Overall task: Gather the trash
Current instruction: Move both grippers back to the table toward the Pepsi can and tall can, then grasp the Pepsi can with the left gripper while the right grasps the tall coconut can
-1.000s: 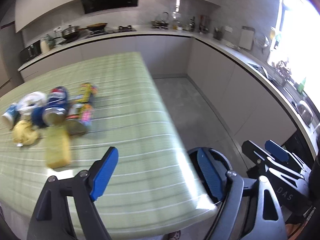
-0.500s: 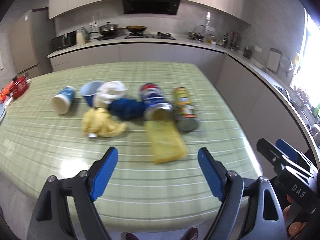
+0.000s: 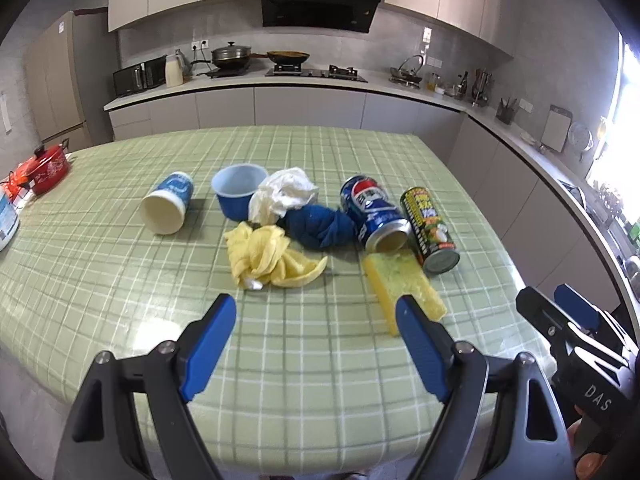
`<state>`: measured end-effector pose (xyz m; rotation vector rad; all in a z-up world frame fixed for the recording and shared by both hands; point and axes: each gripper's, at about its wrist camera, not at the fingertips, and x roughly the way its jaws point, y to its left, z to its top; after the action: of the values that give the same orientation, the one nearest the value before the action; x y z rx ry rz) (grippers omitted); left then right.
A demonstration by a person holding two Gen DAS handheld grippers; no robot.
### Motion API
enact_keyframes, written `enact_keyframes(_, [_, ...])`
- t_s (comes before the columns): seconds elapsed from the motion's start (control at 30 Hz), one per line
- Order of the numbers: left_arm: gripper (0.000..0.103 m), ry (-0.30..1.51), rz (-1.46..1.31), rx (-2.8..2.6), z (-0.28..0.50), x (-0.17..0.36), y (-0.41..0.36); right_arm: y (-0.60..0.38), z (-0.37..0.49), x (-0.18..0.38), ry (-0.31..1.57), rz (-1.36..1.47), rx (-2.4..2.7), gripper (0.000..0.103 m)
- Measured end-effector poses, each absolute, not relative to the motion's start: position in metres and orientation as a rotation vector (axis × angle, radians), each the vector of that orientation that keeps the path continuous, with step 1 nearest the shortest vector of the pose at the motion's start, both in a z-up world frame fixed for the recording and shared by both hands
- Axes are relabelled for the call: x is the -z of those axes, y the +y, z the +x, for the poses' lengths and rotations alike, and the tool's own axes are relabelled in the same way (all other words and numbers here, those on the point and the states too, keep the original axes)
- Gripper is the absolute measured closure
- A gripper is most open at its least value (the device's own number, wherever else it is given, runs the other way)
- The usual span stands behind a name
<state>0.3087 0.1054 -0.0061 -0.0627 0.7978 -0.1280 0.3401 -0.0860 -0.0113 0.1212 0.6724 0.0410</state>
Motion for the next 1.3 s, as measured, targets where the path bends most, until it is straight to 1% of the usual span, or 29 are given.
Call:
enact_keyframes(0.5, [0.02,0.792,-0.025,0.07,0.376,0.006,0.041,-0.144,0.417,0.008,0.65,0.135,-0.087,0.019])
enact_keyframes(0.73, [0.02,0.822,-0.014,0.082,0.402,0.014,0.032,-0.155,0.45,0.02,0.684,0.152,-0.073,0.019])
enact_keyframes(1.3, [0.02,0.915,0.006,0.172,0.471,0.045,0.019,-0.146,0.507,0.049,0.764,0.163,0.022,0.019])
